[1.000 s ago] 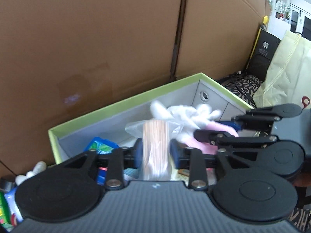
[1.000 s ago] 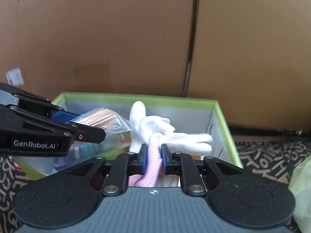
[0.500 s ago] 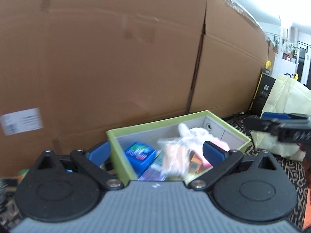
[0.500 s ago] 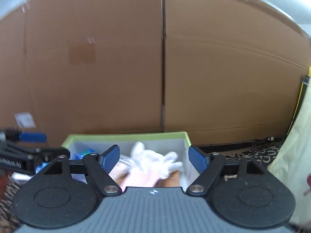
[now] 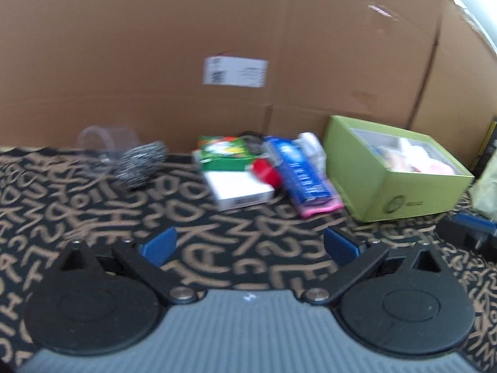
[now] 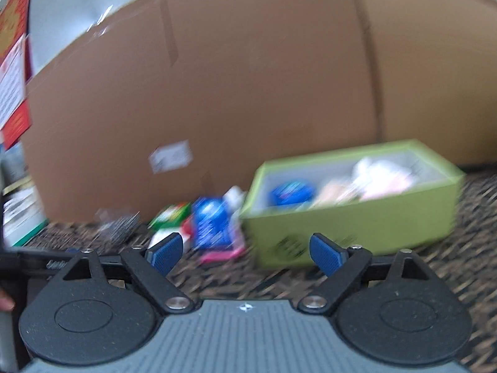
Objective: Organize objects
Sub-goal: 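Withdraw both tools from the green box toward the remaining items, then grasp the green box with the left tool while the right grasps the blue medicine box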
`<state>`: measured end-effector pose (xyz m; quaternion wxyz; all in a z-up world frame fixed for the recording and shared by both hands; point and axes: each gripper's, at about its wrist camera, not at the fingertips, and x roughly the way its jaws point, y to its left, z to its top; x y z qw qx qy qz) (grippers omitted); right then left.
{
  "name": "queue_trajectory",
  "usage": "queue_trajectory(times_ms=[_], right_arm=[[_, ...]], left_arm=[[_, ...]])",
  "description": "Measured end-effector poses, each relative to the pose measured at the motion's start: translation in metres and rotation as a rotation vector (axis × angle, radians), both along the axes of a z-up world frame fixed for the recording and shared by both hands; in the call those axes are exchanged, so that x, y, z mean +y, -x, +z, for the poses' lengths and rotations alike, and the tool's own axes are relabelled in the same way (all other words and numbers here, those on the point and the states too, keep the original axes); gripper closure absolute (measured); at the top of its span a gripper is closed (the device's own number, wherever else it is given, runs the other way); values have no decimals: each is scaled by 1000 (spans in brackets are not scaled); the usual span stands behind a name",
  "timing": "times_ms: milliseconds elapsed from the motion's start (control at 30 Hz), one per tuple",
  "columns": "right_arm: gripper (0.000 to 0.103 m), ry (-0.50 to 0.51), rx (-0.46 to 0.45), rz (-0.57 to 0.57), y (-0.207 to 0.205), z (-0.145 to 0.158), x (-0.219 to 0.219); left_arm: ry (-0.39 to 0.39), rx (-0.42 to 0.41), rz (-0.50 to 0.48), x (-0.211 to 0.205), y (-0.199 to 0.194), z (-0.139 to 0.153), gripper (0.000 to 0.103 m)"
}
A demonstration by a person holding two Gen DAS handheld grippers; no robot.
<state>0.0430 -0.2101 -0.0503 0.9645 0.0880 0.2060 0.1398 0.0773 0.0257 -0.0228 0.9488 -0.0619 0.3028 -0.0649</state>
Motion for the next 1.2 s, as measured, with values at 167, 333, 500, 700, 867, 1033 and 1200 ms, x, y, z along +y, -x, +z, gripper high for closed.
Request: queue_trajectory(times_ms=[167,333,500,700,867,1033,1200], right_arm=[[16,58,6,94,-24,0,54],[28,151,3,86,-76,-1,94],[33,267,49,17,-121,-12,117],[33,306,96,-20,-148,-24,119],[29,319,106,-8,-151,-24,119],[36,311,125,5,-136,-23,106],[48,374,112,-6,-122,-27,101]], left_arm=[[17,-24,35,27,-1,2,0],[2,-45,54,46,-12,4,0],[-18,-51,38,53,-32,5,0],[-20,-64,20,47,-75,9,0],[-15,-19,-1,33,-119,1,0],[-53,-10,-18,16,-150,-6,3],[-125,22,-30,-5,-174,-17,8]])
